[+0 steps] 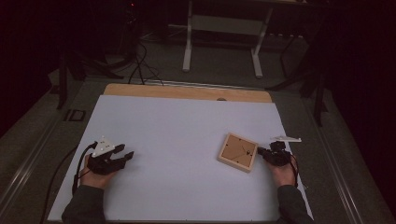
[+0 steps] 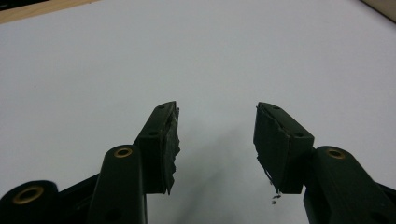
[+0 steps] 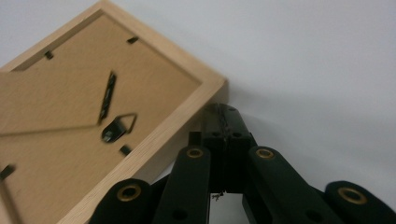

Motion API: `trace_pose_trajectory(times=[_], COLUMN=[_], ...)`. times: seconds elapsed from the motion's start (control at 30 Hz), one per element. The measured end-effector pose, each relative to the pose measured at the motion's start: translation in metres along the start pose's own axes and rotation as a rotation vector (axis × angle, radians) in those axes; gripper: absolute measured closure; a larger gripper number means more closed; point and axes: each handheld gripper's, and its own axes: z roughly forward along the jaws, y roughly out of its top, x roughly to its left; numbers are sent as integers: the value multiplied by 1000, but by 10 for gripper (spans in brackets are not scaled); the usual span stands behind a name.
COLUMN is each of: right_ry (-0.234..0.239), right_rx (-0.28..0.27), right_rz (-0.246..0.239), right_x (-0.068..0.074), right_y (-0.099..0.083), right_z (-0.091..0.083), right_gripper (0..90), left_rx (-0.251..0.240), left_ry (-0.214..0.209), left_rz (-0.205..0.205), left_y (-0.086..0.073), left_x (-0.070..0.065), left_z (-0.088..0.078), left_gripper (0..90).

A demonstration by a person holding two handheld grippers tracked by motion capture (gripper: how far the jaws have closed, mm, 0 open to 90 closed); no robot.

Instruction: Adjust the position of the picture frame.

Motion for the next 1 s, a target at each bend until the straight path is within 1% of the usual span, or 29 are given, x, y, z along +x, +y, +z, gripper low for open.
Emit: trace_pose_trajectory(times=[0.17,0.33,0.43,0.57,0.7,0.83,1.0], right_ry=[25,42,53,46,46,64,92], right_rx=[19,36,38,35,30,26,31], right_rz=[-24,-71,-82,-88,-66,-68,-90], right_x=[13,28,33,36,36,42,53], right_y=[-1,2,4,9,14,17,22], right_z=[4,9,13,19,28,33,40], right_gripper=[896,896,896,896,896,896,896], left_rx=[3,-1,0,2,-1,-3,5], left_ry=[-1,-3,-3,-5,-11,-15,-17], left_rz=[1,-1,-3,-6,-11,-17,-28], left_y=[1,1,1,2,3,5,8], left_x=[0,0,0,-3,-6,-8,-10], left_z=[1,1,2,3,5,8,10], left_gripper=[506,508,510,511,515,517,522])
